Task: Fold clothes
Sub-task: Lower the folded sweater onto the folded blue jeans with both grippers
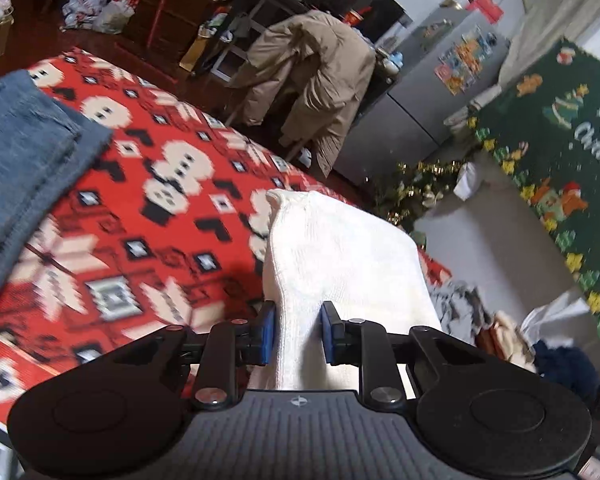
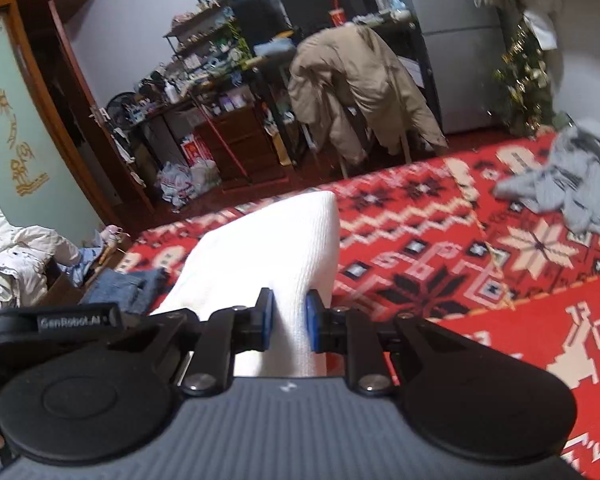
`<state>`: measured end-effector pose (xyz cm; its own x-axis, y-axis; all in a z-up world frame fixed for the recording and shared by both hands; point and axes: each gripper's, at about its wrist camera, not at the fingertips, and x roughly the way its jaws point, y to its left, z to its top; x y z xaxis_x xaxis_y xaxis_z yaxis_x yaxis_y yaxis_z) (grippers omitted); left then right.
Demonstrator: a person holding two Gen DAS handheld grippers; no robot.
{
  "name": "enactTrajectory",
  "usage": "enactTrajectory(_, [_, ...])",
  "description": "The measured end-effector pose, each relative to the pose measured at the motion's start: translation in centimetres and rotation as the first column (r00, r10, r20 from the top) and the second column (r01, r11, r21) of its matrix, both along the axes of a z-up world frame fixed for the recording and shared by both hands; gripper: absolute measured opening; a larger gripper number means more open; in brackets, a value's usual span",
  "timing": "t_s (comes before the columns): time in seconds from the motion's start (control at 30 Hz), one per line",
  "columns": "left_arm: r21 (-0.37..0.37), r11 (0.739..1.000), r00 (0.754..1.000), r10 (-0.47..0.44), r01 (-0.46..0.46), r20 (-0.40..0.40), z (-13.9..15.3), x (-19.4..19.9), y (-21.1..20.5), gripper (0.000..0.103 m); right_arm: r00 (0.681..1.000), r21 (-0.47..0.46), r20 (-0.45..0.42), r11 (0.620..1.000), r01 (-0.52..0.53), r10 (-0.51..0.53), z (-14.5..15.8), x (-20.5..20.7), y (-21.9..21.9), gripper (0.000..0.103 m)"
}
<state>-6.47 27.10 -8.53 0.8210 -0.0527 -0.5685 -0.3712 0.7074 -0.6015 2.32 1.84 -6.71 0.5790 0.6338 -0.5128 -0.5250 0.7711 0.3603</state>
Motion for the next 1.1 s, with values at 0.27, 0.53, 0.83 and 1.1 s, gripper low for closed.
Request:
enactTrajectory(0.27, [0.141,0.988,0.997,0.061,-0.056,-0.037,4.6,-4.5,9.5,0.023,0.997,0.039,0.015,0.996,-0.081,0.081,3.0,-3.5,10.6,0.018])
enactTrajectory(0.53, [0.215,0.971,0.988,0.128,-0.106,-0.091,4.5,-7.6,20.5,0.023,0.991,0.063,-0.019,0.989,-0.132,0.134,2.5,-6.7,24.3,0.018])
enactTrajectory(0.83, [0.185,0.979,0.981,0.112,-0.081,-0.16,-1.6,-8.0,25.5,0.023,0.983,-0.023,-0.085,0.986,-0.165,0.162,-2.9,-8.3,31.8,0.019])
enactTrajectory(1.1, [0.192,0.979,0.984,0.092,-0.063,-0.149,-1.9,-8.3,25.4,0.031,0.977,-0.003,-0.093,0.982,-0.191,0.189,-4.4,-7.9,31.7,0.022])
